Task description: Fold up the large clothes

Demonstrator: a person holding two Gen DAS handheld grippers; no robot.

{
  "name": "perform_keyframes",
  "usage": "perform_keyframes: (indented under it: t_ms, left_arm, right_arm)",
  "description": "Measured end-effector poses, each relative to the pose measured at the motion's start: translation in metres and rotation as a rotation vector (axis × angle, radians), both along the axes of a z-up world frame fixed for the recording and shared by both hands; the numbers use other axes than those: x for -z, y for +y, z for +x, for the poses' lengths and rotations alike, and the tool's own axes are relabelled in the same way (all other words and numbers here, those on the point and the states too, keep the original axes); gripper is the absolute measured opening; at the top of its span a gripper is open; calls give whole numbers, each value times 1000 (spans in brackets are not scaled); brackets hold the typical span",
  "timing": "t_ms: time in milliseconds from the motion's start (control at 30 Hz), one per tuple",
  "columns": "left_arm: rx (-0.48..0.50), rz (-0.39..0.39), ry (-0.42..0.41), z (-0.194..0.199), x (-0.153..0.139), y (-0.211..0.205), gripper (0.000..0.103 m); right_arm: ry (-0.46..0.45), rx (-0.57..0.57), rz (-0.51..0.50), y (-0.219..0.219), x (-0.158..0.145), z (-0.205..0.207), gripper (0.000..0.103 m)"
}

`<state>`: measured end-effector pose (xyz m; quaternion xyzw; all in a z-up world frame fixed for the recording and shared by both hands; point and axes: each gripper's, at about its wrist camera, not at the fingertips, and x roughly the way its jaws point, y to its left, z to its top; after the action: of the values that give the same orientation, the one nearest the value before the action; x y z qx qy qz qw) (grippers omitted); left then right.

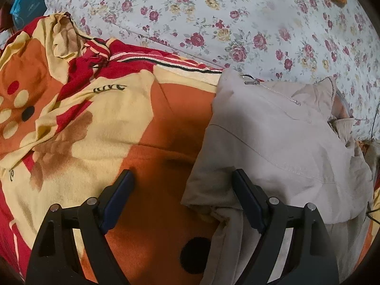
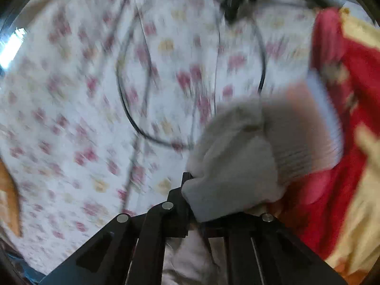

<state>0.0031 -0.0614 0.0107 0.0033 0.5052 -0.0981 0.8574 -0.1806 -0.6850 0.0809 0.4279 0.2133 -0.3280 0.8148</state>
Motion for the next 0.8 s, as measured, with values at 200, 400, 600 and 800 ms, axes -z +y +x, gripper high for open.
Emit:
perform_keyframes:
  t_ms: [200,400,600,800]
  left_arm:
    - [-70,-76,-41,-7,-20,18,85]
    - [-105,-188,-73,-13,-31,35,85]
    - [-48,-312,-45,-13,-32,33,85]
    - [40,-408,-58,-18,-46,26,87]
  right_arm:
    - [-44,-207,-278,35,-98,-46,5]
    - [-18,-661,-553,178,-178,-24,5]
    - [101,-1167,-501,356,-107,37,38]
    - [320,-1266,-340,388,-10,31,49]
